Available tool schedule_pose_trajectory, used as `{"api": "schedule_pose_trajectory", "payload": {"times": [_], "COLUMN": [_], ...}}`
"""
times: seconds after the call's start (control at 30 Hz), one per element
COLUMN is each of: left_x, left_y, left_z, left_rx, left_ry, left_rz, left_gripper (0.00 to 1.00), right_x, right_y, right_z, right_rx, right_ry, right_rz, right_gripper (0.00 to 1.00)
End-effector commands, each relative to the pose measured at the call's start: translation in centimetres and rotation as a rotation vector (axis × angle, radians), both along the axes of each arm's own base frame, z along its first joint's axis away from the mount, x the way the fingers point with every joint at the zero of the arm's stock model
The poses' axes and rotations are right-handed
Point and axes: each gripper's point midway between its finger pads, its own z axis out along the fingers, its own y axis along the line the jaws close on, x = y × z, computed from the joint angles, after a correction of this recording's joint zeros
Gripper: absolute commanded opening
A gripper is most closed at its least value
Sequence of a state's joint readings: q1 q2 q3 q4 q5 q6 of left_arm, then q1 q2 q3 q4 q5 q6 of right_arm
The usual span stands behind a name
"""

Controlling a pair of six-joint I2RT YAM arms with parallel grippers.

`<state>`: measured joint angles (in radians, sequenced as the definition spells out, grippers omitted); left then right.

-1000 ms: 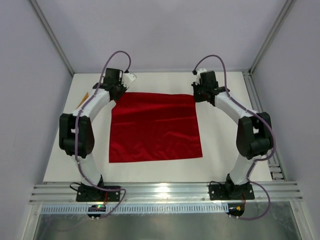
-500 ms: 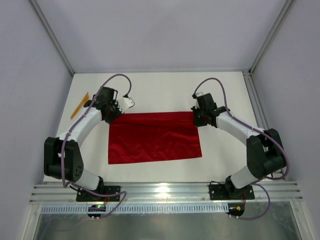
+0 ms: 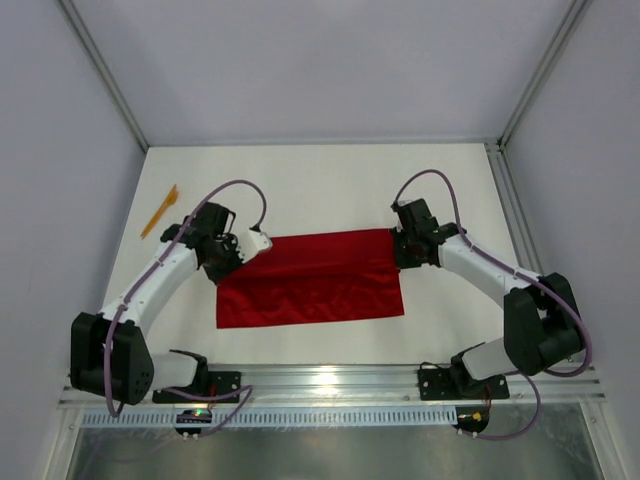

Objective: Fold the napkin into a case and place the utensils inside
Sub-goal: Fold and flatten the napkin.

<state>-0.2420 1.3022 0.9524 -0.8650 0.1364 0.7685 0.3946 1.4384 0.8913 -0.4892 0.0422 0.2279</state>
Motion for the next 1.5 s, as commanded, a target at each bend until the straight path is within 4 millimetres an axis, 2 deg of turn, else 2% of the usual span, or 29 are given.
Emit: {"api": "schedule_pose_trajectory", "payload": {"times": [0.0, 0.07, 0.17, 0.3, 0.4, 0.63, 0.87, 0.93, 0.97, 1.0, 1.1, 1.3, 1.47], "left_x": [-2.8, -3.5, -4.4, -5.0, -5.6, -5.8, -5.8, -6.0, -6.2, -6.3, -6.6, -7.0, -7.6], "left_y": [0.0, -0.2, 0.1, 0.4, 0.0, 0.3, 0.7, 0.7, 0.6, 0.6, 0.6, -0.3, -0.1], "left_z": [0.7, 1.0, 0.4, -1.3, -1.8, -2.9, -5.3, -5.5, -5.5, -5.4, -5.6, -5.5, -5.5], "left_rx": [-0.009, -0.025, -0.014, 0.007, 0.003, 0.029, 0.065, 0.062, 0.055, 0.054, 0.052, -0.004, 0.005], "left_ry": [0.05, 0.058, 0.091, 0.118, 0.134, 0.15, 0.154, 0.169, 0.177, 0.175, 0.17, 0.173, 0.195], "left_rz": [-0.033, -0.04, -0.042, -0.04, -0.053, -0.073, -0.088, -0.081, -0.084, -0.089, -0.106, -0.118, -0.121], "left_gripper": [0.09, 0.09, 0.1, 0.11, 0.11, 0.13, 0.14, 0.15, 0.15, 0.16, 0.22, 0.24, 0.23], "right_x": [-0.5, -0.9, -1.7, -3.4, -4.5, -4.6, -5.2, -5.4, -5.4, -5.6, -6.0, -6.4, -7.5], "right_y": [-0.6, -0.9, -0.7, -0.2, 0.6, 0.9, 1.5, 1.4, 1.4, 1.3, 1.2, 1.3, 1.3], "right_z": [2.1, 3.1, 2.8, 0.1, -1.2, -2.4, -2.8, -2.9, -2.9, -3.1, -2.9, -1.1, 0.1], "right_rx": [-0.026, -0.026, 0.003, 0.037, 0.084, 0.1, 0.146, 0.142, 0.143, 0.142, 0.144, 0.182, 0.2], "right_ry": [-0.038, -0.056, -0.039, 0.045, 0.085, 0.107, 0.11, 0.116, 0.117, 0.121, 0.126, 0.079, 0.08], "right_rz": [-0.022, -0.026, -0.03, -0.034, -0.028, -0.039, -0.033, -0.036, -0.034, -0.033, -0.031, -0.023, -0.007], "right_gripper": [0.03, 0.03, 0.03, 0.03, 0.03, 0.03, 0.03, 0.04, 0.05, 0.13, 0.27, 0.34, 0.44]}}
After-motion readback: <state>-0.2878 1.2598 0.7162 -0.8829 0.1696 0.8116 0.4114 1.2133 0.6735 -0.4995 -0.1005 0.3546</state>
